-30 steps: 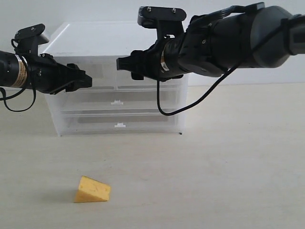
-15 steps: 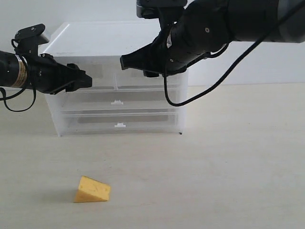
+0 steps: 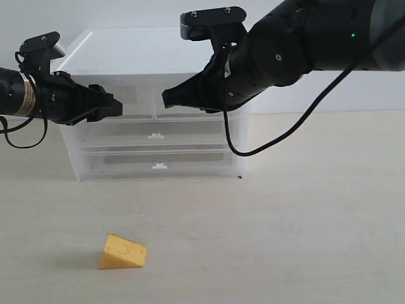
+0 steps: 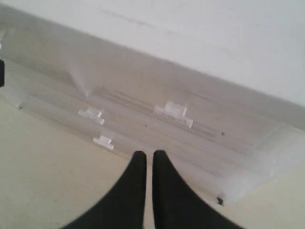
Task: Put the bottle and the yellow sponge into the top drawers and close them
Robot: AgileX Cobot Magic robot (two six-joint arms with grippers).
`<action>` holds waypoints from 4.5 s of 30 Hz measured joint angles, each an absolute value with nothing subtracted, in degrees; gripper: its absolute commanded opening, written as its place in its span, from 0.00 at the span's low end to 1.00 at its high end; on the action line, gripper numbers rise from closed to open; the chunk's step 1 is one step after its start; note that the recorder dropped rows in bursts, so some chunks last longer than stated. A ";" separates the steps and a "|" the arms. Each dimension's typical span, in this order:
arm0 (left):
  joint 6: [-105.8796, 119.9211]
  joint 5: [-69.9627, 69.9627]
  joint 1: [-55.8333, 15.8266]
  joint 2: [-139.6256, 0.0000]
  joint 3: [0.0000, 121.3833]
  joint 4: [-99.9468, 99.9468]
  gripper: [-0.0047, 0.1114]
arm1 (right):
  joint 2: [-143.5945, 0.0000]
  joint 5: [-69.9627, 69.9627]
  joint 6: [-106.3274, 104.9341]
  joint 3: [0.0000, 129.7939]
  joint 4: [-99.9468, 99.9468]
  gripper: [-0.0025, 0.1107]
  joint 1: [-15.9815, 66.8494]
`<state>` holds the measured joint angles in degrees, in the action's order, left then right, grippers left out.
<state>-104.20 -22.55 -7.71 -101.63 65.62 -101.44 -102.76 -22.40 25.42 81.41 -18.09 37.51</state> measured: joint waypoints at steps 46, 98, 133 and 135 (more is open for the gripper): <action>-98.61 -28.07 -6.98 -101.74 65.75 -101.67 0.65 | -110.47 -18.64 28.76 87.20 -21.82 0.55 36.94; -100.57 -50.31 10.02 -101.84 63.96 -86.11 0.59 | -108.41 -21.35 29.40 87.22 -22.76 0.55 37.08; -110.29 -60.10 10.16 -107.52 59.57 -82.90 0.58 | -108.77 -20.20 32.81 87.22 -23.07 0.55 37.08; -110.29 -60.10 10.16 -107.52 59.57 -82.73 0.58 | -108.77 -20.06 32.95 87.22 -23.21 0.55 37.08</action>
